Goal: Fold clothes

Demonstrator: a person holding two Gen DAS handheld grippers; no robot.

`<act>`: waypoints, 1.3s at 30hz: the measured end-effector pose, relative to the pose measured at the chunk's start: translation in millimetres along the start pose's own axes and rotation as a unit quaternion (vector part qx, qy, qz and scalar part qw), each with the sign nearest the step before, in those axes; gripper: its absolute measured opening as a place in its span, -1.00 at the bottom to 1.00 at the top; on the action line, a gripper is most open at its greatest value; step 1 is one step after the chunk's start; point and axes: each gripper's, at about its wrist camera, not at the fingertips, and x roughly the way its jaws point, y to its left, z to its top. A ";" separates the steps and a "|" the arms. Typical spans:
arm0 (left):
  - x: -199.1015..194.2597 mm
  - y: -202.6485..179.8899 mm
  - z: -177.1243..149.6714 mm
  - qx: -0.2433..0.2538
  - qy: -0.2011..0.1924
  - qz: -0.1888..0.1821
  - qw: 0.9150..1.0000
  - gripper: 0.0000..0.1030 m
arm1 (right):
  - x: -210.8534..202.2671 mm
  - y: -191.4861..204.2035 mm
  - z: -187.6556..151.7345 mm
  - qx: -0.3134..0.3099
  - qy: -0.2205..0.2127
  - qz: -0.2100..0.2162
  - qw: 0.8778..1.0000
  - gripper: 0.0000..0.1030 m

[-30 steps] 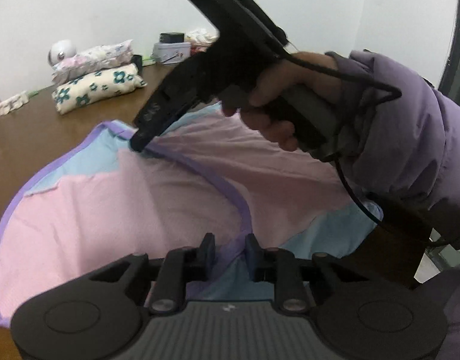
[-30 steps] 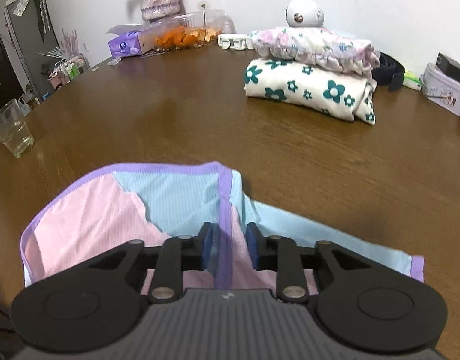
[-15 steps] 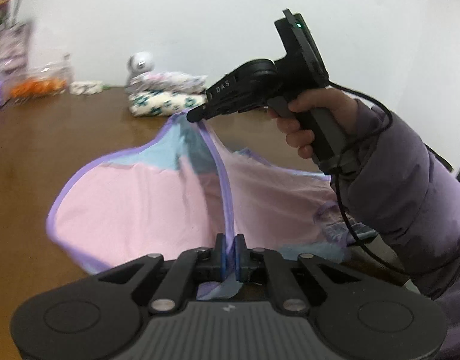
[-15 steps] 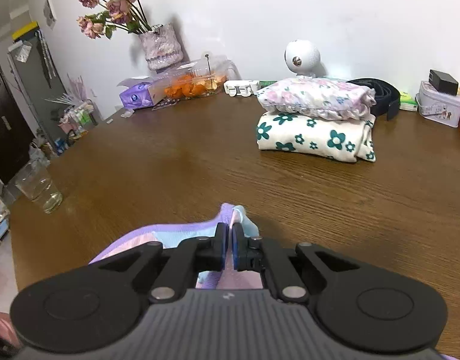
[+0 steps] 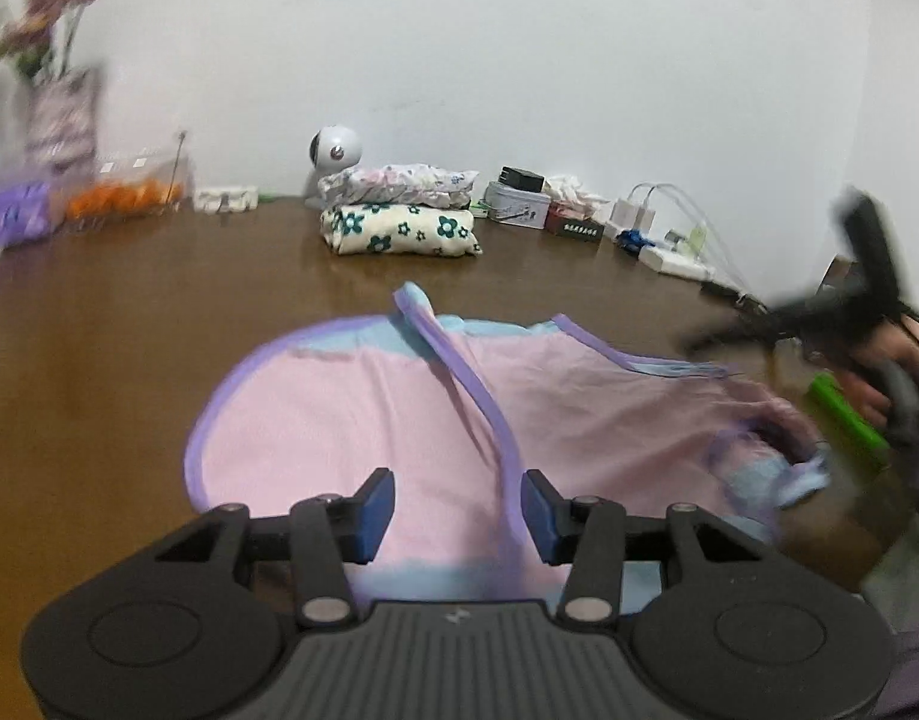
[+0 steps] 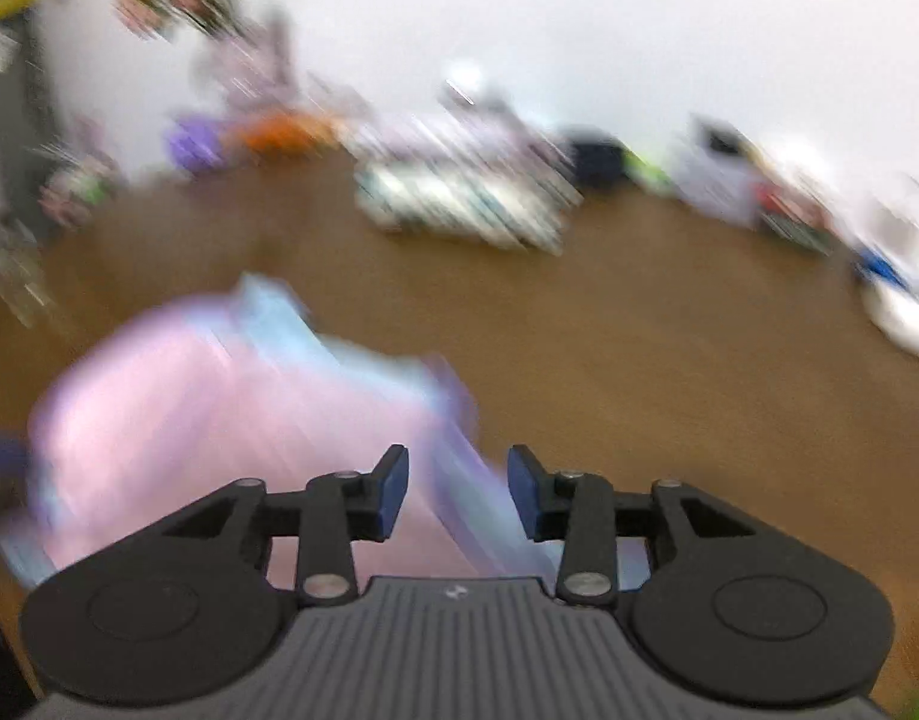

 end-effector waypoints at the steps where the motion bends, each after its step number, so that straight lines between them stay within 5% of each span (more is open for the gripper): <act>1: 8.8 3.6 5.4 0.004 0.005 0.008 1.000 -0.12 | -6.6 -6.8 -16.3 0.004 0.011 -0.016 1.000 -0.40; 6: 47.6 16.4 16.2 0.015 0.035 0.056 0.998 -0.13 | -46.4 -6.4 -81.8 0.041 -0.013 -0.031 0.999 -0.41; 10: 56.4 15.4 8.4 0.017 0.041 0.083 0.996 -0.13 | -54.0 -4.1 -100.6 0.052 -0.016 -0.016 0.998 -0.41; 15: 55.6 11.4 5.1 0.010 0.046 0.116 0.992 -0.13 | -46.3 0.5 -107.8 0.043 -0.013 -0.039 0.998 -0.89; 21: 51.4 5.8 3.9 -0.003 0.055 0.150 0.987 -0.13 | -63.3 -19.1 -123.1 0.068 0.006 -0.144 0.987 -0.95; 24: 48.5 3.7 5.4 -0.014 0.061 0.156 0.986 -0.13 | -69.8 -22.1 -127.8 0.069 0.006 -0.160 0.985 -0.92; 29: 43.0 -11.8 44.4 -0.026 0.032 0.093 0.995 0.02 | -94.3 -17.5 -122.1 0.062 -0.050 -0.119 0.990 -0.80; 33: 96.8 -38.5 86.4 -0.003 0.061 0.028 0.998 0.04 | -74.7 -9.1 -120.9 0.051 -0.033 -0.089 0.994 -0.79; 39: 159.6 -52.6 101.5 0.003 0.106 0.033 0.994 0.00 | -69.6 -13.8 -132.2 0.066 -0.016 -0.084 0.994 -0.79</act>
